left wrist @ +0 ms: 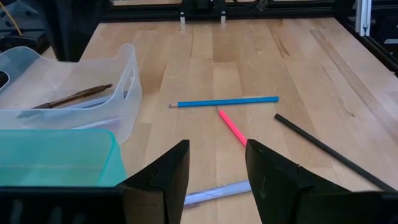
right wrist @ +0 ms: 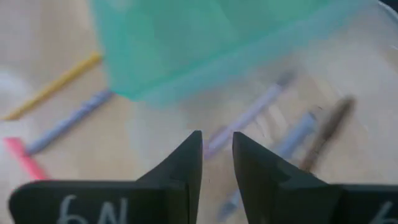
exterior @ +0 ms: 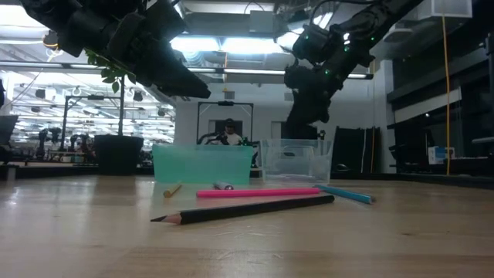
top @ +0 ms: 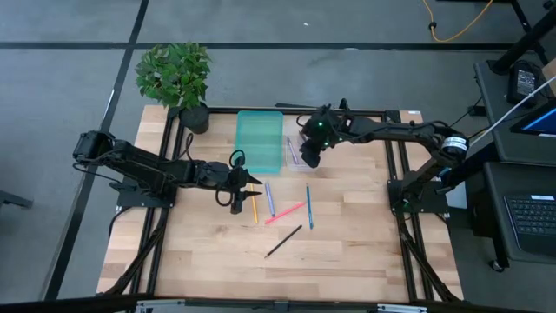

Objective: Sort pens & pencils
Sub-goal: Put the purple pen into the transparent bin

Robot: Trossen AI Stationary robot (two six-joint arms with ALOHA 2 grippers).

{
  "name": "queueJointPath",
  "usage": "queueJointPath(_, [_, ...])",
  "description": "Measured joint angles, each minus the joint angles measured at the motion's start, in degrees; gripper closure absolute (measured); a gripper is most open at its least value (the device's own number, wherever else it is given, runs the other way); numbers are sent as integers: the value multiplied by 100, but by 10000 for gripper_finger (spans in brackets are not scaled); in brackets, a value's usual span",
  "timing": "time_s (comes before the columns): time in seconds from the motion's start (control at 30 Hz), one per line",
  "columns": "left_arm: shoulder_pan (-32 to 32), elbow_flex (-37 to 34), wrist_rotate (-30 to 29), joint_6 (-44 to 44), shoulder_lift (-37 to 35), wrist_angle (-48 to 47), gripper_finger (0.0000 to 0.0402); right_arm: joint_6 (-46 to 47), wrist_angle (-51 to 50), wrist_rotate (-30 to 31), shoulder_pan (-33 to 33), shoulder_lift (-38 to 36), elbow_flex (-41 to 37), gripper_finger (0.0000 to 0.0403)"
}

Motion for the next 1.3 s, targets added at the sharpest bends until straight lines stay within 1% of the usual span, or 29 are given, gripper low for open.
queueJointPath(0.1, [0,0,0,28,0,1,252,-135,485,-404,6,-190,0,313])
queueJointPath(0.23, [0,0,0,348,0,0,252,-429,993,-430,134,-450,-69,312])
queueJointPath(0.37, [68,0,1,632,0,2,252,-810,1944,-435,386,-612,-557,312])
queueJointPath(0.53, [199,0,75,848,0,134,252,-1023,3123,-443,599,-694,-1206,312])
queueJointPath(0.67, [316,-2,283,862,-2,352,252,-1202,3629,-438,764,-726,-1570,312])
queueJointPath(0.77, [391,-2,328,959,-2,447,252,-1288,3789,-448,916,-843,-1821,312])
queueJointPath(0.87, [446,-2,330,1091,-2,405,252,-1275,4130,-680,1068,-1063,-2160,312])
queueJointPath(1.03, [472,10,290,1432,166,33,252,-995,5137,-852,1323,-1498,-2870,312])
queueJointPath(1.1, [472,161,253,1574,296,-330,252,-871,5471,-846,1388,-1660,-3128,312])
queueJointPath(1.17, [472,440,133,1733,494,-856,252,-813,5763,-835,1467,-1755,-3329,312])
queueJointPath(1.3, [472,1147,108,2145,1040,-1895,252,-712,6017,-838,1561,-1818,-3539,312])
